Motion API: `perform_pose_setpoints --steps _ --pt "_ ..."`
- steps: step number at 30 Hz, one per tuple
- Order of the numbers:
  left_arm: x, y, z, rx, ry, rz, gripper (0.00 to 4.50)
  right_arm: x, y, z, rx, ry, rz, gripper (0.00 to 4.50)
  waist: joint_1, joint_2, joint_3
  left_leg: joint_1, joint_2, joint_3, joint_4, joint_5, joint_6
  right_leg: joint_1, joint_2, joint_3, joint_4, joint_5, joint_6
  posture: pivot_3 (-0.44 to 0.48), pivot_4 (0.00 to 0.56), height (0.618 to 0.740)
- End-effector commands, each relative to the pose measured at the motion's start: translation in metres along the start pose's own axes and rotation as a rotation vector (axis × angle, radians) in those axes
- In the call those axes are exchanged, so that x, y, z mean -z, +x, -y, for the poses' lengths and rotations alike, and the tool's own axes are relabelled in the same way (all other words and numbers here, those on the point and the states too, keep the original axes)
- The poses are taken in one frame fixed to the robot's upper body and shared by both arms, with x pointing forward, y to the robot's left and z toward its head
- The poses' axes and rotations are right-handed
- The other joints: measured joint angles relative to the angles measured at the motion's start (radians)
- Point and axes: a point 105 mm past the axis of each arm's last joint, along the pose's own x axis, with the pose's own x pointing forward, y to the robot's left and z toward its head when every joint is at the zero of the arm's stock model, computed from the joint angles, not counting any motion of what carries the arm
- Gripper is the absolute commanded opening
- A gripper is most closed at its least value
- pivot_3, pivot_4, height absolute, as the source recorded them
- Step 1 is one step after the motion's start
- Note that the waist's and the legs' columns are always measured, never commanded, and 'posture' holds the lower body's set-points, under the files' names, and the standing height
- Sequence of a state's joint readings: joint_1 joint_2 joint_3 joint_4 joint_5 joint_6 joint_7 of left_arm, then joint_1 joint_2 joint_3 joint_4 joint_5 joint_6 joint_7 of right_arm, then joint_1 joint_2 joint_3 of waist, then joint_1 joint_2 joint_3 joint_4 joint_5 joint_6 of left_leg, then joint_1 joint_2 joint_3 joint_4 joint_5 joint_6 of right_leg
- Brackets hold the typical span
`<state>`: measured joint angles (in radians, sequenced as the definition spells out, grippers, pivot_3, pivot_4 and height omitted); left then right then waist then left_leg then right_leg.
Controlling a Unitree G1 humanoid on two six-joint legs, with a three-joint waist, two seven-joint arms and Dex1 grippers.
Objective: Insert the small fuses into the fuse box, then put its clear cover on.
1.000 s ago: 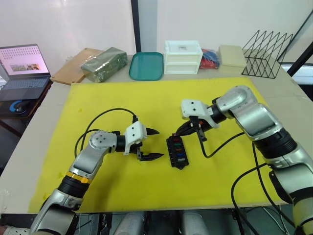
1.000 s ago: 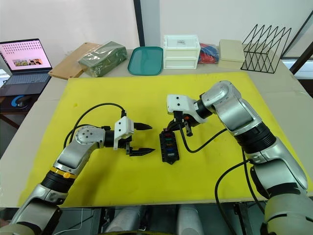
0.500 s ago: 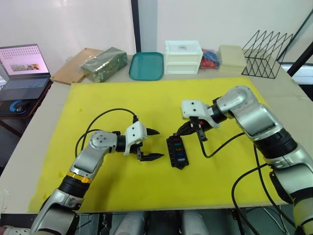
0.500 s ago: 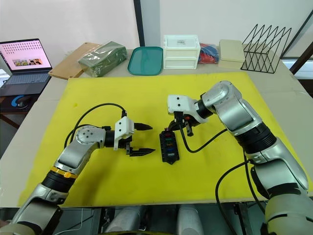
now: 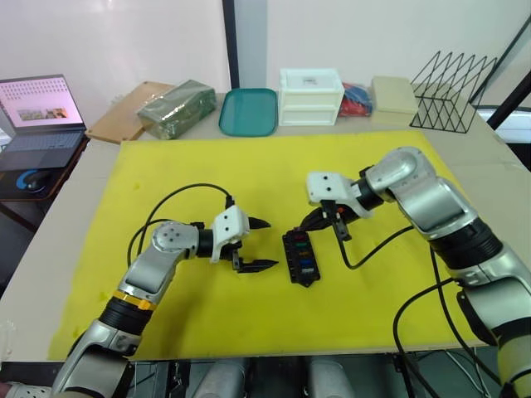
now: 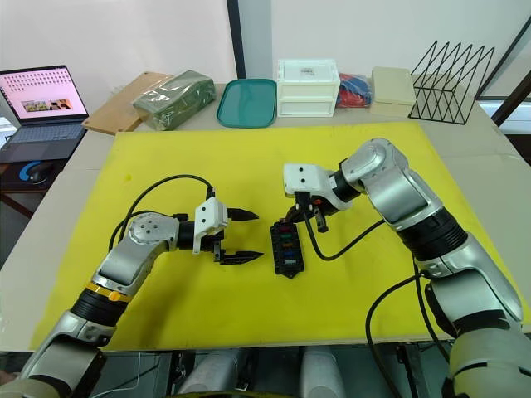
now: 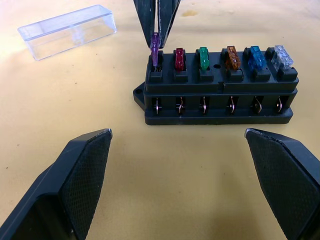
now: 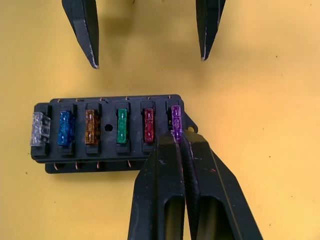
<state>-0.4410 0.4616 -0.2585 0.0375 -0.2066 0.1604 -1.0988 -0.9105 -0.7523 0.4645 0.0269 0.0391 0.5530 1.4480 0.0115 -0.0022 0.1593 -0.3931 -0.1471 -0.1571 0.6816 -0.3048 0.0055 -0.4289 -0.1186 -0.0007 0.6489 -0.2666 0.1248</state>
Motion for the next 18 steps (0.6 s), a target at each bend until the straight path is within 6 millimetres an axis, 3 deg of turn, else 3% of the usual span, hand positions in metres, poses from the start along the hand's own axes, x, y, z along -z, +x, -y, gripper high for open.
perform_pose_setpoints --steps 1,18 --pt "-0.0094 -0.0023 -0.0018 -0.008 0.044 0.02 4.48 -0.0014 0.0003 0.0013 0.009 -0.03 -0.01 0.0 0.0 0.0 0.0 0.0 0.0 0.0 0.0 0.0 0.0 0.0 0.0 0.0 0.0 0.0 0.0 0.0 0.15 0.74" --pt "-0.0092 -0.0015 -0.0003 -0.018 0.04 0.023 4.48 0.0043 0.0088 -0.004 -0.034 -0.034 -0.04 0.0 0.0 0.0 0.0 0.0 0.0 0.0 0.0 0.0 0.0 0.0 0.0 0.0 0.0 0.0 0.0 0.0 0.15 0.74"
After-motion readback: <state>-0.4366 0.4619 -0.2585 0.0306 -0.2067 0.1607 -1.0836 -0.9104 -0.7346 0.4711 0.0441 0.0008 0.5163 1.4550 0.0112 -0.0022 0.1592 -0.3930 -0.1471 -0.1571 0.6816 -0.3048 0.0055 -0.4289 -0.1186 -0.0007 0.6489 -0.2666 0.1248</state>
